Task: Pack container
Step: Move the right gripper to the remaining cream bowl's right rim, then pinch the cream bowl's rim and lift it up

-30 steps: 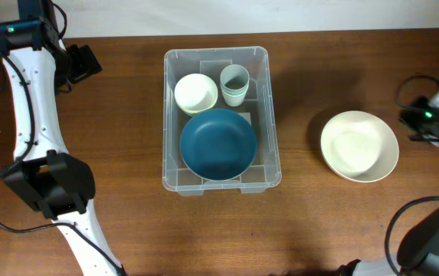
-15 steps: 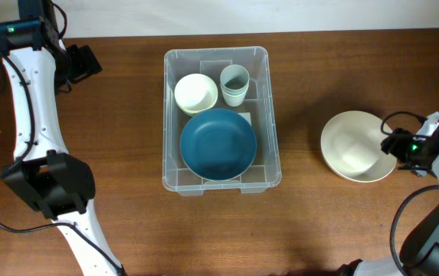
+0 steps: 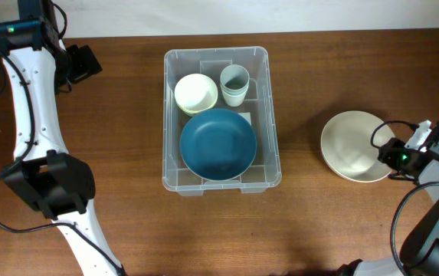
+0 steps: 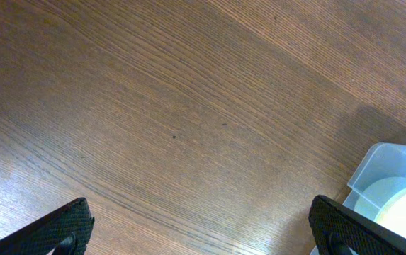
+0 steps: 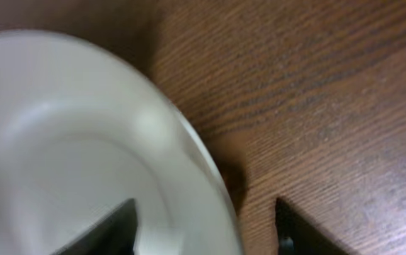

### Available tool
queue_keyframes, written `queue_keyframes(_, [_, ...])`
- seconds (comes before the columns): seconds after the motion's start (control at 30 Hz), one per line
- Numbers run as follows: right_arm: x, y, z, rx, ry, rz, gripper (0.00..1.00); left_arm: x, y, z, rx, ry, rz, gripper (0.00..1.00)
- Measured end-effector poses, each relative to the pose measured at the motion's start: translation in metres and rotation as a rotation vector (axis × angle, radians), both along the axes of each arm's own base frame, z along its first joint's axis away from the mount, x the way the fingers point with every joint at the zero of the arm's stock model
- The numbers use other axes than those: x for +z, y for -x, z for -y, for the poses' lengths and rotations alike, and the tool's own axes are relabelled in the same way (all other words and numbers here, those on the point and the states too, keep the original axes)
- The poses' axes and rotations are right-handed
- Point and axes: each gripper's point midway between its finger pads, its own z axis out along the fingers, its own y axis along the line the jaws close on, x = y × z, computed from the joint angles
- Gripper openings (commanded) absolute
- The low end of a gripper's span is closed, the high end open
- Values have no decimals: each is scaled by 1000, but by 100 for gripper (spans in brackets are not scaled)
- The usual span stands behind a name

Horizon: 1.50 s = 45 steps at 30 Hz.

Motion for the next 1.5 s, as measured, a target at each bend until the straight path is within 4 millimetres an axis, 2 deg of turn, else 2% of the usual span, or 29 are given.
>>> queue_keyframes(0.23, [0, -4, 3, -3, 13, 17, 46, 0, 0, 0, 0, 0, 0, 100])
queue_keyframes(0.4, [-21, -5, 4, 0, -2, -8, 46, 0, 0, 0, 0, 0, 0, 99])
queue_keyframes(0.5, [-21, -10, 7, 5, 14, 10, 35, 0, 0, 0, 0, 0, 0, 99])
queue_keyframes(0.53, [-21, -10, 7, 6, 14, 10, 26, 0, 0, 0, 0, 0, 0, 99])
queue_keyframes(0.6, [-22, -11, 7, 13, 13, 12, 16, 0, 0, 0, 0, 0, 0, 99])
queue_keyframes(0.73, [-20, -17, 2, 32, -17, 48, 4, 0, 0, 0, 0, 0, 0, 99])
queue_keyframes(0.97, [-10, -36, -8, 75, -81, 148, 4, 0, 0, 0, 0, 0, 0, 99])
queue_keyframes(1.03, [1, -49, -14, 114, -116, 211, 4, 0, 0, 0, 0, 0, 0, 99])
queue_keyframes(1.1, [21, -66, -19, 155, -156, 303, 4, 0, 0, 0, 0, 0, 0, 99])
queue_keyframes(1.3, [115, -116, -34, 303, -295, 636, 4, 0, 0, 0, 0, 0, 0, 99])
queue_keyframes(1.43, [163, -131, -57, 395, -419, 733, 4, 0, 0, 0, 0, 0, 0, 99])
queue_keyframes(1.5, [177, -136, -73, 440, -471, 744, 4, 0, 0, 0, 0, 0, 0, 99])
